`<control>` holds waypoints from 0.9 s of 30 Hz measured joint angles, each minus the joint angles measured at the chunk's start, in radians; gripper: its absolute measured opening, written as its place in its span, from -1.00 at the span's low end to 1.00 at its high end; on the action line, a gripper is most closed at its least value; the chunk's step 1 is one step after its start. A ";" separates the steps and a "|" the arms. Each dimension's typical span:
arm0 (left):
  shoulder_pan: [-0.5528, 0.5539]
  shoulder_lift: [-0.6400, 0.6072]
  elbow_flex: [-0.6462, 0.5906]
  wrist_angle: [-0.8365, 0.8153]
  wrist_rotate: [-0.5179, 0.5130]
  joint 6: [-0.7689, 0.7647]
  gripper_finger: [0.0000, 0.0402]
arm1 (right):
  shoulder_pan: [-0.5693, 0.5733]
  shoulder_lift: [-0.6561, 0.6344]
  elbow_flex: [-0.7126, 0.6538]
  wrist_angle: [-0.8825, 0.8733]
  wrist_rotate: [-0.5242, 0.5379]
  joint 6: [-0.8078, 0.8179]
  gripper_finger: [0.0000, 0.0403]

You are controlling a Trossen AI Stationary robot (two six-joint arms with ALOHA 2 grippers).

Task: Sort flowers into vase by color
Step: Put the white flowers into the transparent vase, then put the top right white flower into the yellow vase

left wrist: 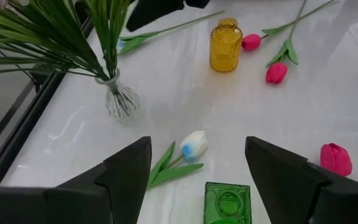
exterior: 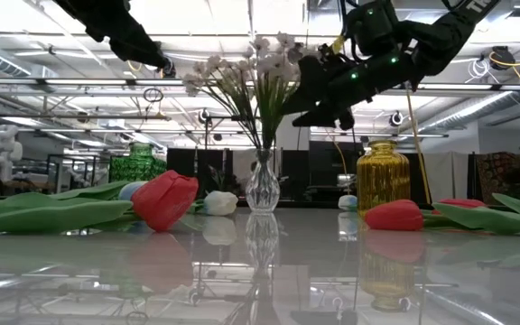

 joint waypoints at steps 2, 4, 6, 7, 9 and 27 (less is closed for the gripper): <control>0.000 0.000 0.000 -0.006 0.000 0.000 0.33 | 0.000 -0.035 0.000 -0.077 0.000 -0.001 0.49; 0.000 0.000 0.000 -0.008 0.000 0.000 0.33 | 0.000 -0.086 0.000 -0.200 0.002 -0.001 0.54; 0.000 0.000 0.000 -0.008 0.000 0.000 0.33 | 0.000 -0.134 0.000 -0.285 0.006 -0.002 0.56; 0.000 0.000 0.000 -0.008 -0.001 0.001 0.33 | 0.000 -0.162 0.000 -0.330 0.006 -0.003 0.56; 0.000 0.000 0.000 -0.008 -0.006 0.001 0.33 | 0.000 -0.217 0.000 -0.398 0.008 -0.007 0.56; 0.000 0.001 0.000 -0.011 -0.165 0.028 0.33 | -0.006 -0.399 0.000 -1.050 0.117 0.153 0.48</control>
